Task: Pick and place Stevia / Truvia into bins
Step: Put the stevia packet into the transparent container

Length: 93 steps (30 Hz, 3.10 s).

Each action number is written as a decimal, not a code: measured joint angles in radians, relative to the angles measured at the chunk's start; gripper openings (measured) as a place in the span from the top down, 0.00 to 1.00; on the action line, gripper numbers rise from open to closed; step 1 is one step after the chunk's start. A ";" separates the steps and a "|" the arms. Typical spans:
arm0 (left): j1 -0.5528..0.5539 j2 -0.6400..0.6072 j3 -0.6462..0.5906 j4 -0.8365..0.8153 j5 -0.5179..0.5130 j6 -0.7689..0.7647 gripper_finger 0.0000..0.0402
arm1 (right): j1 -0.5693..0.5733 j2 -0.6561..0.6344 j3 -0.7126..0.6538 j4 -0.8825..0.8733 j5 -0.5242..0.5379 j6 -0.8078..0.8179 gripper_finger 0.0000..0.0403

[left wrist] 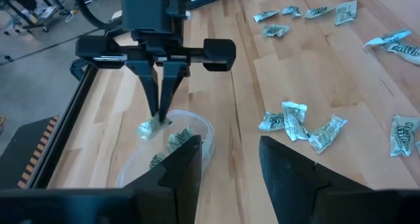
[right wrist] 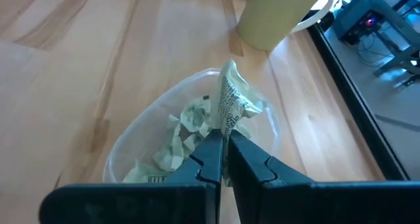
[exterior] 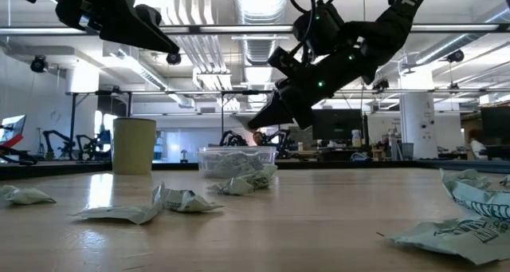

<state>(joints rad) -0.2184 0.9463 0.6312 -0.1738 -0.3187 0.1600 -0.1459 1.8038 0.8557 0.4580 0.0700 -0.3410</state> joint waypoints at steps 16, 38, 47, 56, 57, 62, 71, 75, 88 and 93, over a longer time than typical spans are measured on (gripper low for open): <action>0.000 0.000 0.000 0.000 0.000 0.000 0.66 | 0.002 0.000 0.001 -0.004 -0.056 0.016 0.86; -0.037 0.000 -0.017 -0.290 0.101 -0.336 0.66 | 0.038 -0.128 0.001 -0.252 -0.049 0.024 0.69; -0.132 0.000 -0.017 -0.407 0.188 -0.529 0.66 | 0.087 -0.146 0.002 -0.310 -0.102 0.027 0.70; -0.281 0.049 -0.016 -0.421 0.188 -0.684 0.66 | 0.094 -0.146 0.002 -0.359 -0.135 0.047 0.71; -0.298 0.065 -0.016 -0.420 0.190 -0.708 0.66 | 0.094 -0.146 0.002 -0.359 -0.137 0.050 0.71; -0.377 0.161 -0.016 -0.420 0.238 -0.853 0.66 | 0.096 -0.146 0.001 -0.359 -0.155 0.053 0.71; -0.483 0.324 0.043 -0.539 0.299 -1.071 0.66 | 0.096 -0.146 0.001 -0.361 -0.158 0.058 0.72; -0.511 0.378 0.089 -0.601 0.298 -1.097 0.66 | 0.096 -0.146 0.001 -0.368 -0.158 0.072 0.72; -0.540 0.499 0.125 -0.734 0.274 -1.088 0.66 | 0.096 -0.146 0.001 -0.377 -0.160 0.080 0.73; -0.543 0.495 0.124 -0.733 0.271 -1.088 0.66 | 0.096 -0.146 0.001 -0.377 -0.160 0.080 0.74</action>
<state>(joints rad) -0.7612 1.4417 0.7550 -0.9069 -0.0477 -0.9279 -0.0498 1.6577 0.8566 0.0814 -0.0902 -0.2607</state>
